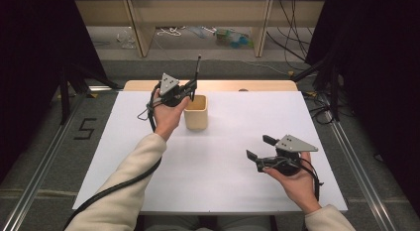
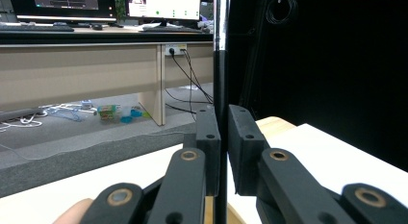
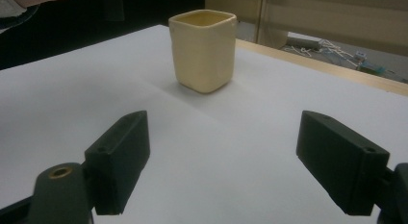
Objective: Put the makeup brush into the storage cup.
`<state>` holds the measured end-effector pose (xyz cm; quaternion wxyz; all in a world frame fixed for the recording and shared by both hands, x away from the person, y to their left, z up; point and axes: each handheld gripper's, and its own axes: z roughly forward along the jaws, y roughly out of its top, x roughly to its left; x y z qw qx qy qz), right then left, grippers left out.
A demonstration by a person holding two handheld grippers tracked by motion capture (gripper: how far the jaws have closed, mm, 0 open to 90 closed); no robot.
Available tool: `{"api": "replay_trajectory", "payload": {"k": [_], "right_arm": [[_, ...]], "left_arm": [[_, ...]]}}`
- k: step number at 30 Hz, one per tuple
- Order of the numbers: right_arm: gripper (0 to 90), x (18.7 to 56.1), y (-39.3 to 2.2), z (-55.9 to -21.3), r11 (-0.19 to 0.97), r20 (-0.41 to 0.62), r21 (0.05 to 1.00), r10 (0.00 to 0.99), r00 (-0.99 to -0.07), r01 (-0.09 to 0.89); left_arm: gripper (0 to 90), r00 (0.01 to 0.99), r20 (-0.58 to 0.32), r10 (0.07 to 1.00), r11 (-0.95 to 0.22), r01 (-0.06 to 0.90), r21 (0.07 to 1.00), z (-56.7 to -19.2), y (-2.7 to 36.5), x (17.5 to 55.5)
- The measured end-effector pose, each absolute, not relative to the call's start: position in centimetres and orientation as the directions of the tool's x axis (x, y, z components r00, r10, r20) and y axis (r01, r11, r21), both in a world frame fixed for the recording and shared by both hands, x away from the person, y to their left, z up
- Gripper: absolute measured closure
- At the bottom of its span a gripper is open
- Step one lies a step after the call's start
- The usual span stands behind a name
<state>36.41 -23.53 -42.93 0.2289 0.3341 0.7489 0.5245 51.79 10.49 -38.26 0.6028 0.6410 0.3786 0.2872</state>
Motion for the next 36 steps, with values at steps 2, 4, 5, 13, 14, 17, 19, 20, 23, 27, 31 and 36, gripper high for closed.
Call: {"api": "replay_trajectory", "payload": {"k": [2,4,5,13,14,17,19,20,23,27,31,36], "right_arm": [[20.3,36.39,-23.52,-42.92,0.226,0.01,0.938,0.74,-0.672,0.262],[20.3,36.39,-23.51,-42.93,0.225,0.013,0.938,0.74,-0.672,0.265],[20.3,36.31,-23.48,-42.91,0.222,0.025,0.934,0.74,-0.672,0.279],[20.3,36.41,-23.54,-42.93,0.224,0.009,0.939,0.741,-0.671,0.26],[20.3,36.41,-23.54,-42.93,0.224,0.009,0.94,0.741,-0.671,0.259],[20.3,36.41,-23.54,-42.93,0.224,0.009,0.94,0.741,-0.671,0.259],[20.3,36.42,-23.54,-42.93,0.224,0.009,0.94,0.741,-0.672,0.259],[20.3,36.42,-23.54,-42.93,0.223,0.01,0.939,0.741,-0.672,0.26],[20.3,36.42,-23.54,-42.94,0.223,0.01,0.939,0.741,-0.671,0.26],[20.3,36.42,-23.55,-42.93,0.225,0.01,0.939,0.74,-0.673,0.262],[20.3,36.3,-23.57,-42.88,0.229,0.03,0.93,0.734,-0.679,0.288],[20.3,36.22,-23.66,-42.78,0.241,0.027,0.923,0.736,-0.676,0.299]], "left_arm": [[83.7,0.548,-0.094,0.831,0.017,0.143,0.99,-38.29,10.37,51.81],[83.7,0.549,-0.09,0.831,0.013,0.142,0.99,-38.27,10.33,51.84],[83.7,0.551,-0.092,0.829,0.015,0.142,0.99,-38.27,10.28,51.88],[83.7,0.551,-0.093,0.829,0.016,0.142,0.99,-38.32,10.12,52.0],[83.7,0.551,-0.093,0.829,0.017,0.143,0.99,-38.34,10.1,52.01],[83.7,0.551,-0.092,0.829,0.018,0.139,0.99,-38.39,10.06,52.07],[83.7,0.553,-0.093,0.828,0.018,0.139,0.99,-38.43,10.05,52.09],[83.7,0.552,-0.093,0.828,0.019,0.138,0.99,-38.47,10.06,52.12],[83.7,0.551,-0.092,0.829,0.019,0.137,0.99,-38.57,10.1,52.2],[83.7,0.553,-0.088,0.828,0.013,0.14,0.99,-38.69,10.13,52.25],[83.6,0.553,-0.081,0.829,-0.001,0.146,0.989,-38.89,10.06,52.21],[83.7,0.554,-0.09,0.828,0.008,0.149,0.989,-39.08,9.96,52.26]]}}
